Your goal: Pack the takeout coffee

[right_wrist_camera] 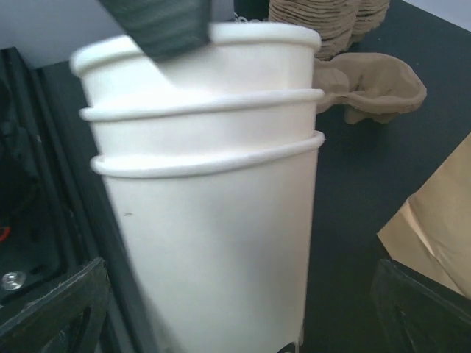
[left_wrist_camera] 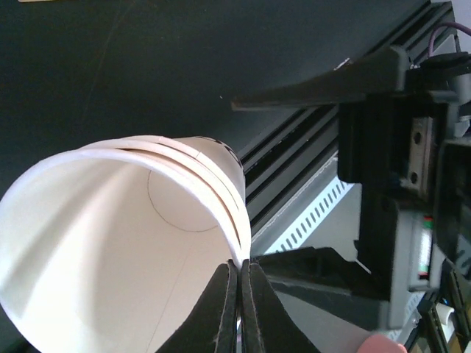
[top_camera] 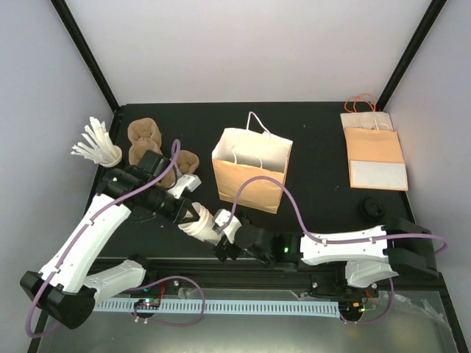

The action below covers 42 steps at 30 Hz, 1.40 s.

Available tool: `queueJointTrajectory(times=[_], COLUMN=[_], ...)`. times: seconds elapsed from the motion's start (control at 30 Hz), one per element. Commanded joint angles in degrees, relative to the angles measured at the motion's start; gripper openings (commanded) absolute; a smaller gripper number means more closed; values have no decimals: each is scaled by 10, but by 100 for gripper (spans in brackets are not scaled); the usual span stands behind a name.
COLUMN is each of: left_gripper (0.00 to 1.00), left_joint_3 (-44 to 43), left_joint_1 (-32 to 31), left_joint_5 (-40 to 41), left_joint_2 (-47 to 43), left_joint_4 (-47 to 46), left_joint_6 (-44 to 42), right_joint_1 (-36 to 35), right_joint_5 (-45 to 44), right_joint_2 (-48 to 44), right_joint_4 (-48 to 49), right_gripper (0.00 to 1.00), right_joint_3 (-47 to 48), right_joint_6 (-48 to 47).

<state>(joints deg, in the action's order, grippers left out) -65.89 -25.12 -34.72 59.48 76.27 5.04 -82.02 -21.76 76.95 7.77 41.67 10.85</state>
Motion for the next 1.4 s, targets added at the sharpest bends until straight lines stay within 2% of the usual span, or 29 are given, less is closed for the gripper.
queueJointTrajectory(times=[0.0, 0.3, 0.37, 0.57, 0.63, 1.1, 1.37], left_gripper=[1, 2, 2, 2, 2, 2, 2], left_joint_3=[-2, -13, -16, -25, -30, -120, -131], left_joint_1=[-5, -6, -6, -6, -6, -6, -6], left_joint_5=[-27, -43, -49, -52, -46, 49, 51], left_joint_2=[-8, 1, 0, -3, -4, 0, 7], left_joint_4=[-11, -19, -21, -20, -18, 15, 14], left_joint_6=[2, -1, 0, 3, 4, 14, 15], right_joint_1=[19, 28, 29, 29, 29, 28, 29], right_joint_5=[24, 66, 64, 37, 33, 47, 44], right_joint_2=[19, 79, 84, 83, 77, 47, 43], right_joint_4=[29, 17, 17, 17, 18, 34, 38], right_gripper=[100, 99, 96, 77, 74, 77, 78], right_joint_3=[14, 39, 41, 28, 17, -59, -78], right_joint_6=[-35, -52, -50, -44, -42, -49, -57])
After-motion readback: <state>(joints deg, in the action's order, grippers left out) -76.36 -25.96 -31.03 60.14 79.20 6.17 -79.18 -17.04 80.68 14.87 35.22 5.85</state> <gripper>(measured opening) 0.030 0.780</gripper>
